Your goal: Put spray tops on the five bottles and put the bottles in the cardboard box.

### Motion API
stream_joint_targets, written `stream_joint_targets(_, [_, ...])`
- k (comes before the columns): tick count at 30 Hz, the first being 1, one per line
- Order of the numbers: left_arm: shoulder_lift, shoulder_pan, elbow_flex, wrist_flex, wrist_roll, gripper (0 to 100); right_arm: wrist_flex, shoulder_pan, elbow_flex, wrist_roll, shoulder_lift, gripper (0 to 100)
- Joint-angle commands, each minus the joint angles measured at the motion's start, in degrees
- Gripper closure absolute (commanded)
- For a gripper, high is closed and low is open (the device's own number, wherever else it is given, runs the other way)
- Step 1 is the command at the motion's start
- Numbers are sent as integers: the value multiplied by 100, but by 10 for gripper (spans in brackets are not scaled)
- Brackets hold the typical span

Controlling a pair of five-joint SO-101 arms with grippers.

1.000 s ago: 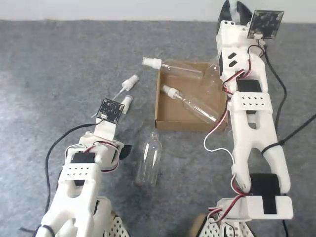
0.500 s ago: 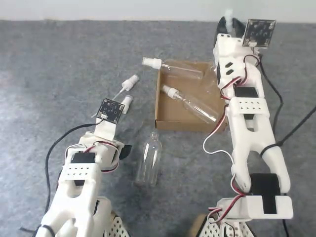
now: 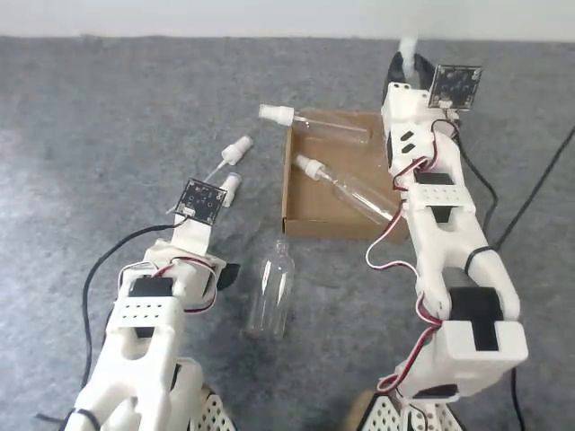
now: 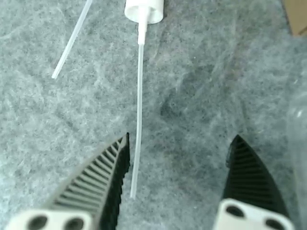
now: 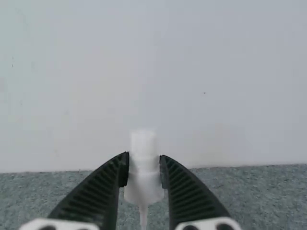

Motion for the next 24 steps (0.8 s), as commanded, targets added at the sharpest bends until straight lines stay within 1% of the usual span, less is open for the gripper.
stream_joint_targets(1, [-185, 18, -22, 53, -62, 694, -163, 22, -35, -53, -40, 992])
stream_joint_targets(3, [-185, 18, -22, 44, -62, 694, -224, 75, 132, -62, -75, 992])
stream_joint_targets(6, [-185, 18, -22, 44, -62, 694, -708, 92, 563, -26, -84, 992])
stream_joint_targets(9, [-185, 18, -31, 44, -62, 694, -980, 75, 888, -18, -84, 992])
stream_joint_targets(21, [-185, 18, -31, 44, -62, 694, -980, 92, 941, -18, -40, 990])
stream_joint_targets(22, [-185, 18, -31, 44, -62, 694, -980, 92, 941, -18, -31, 979])
stream_joint_targets(24, [-185, 18, -31, 44, -62, 694, -971, 75, 941, -18, -31, 926])
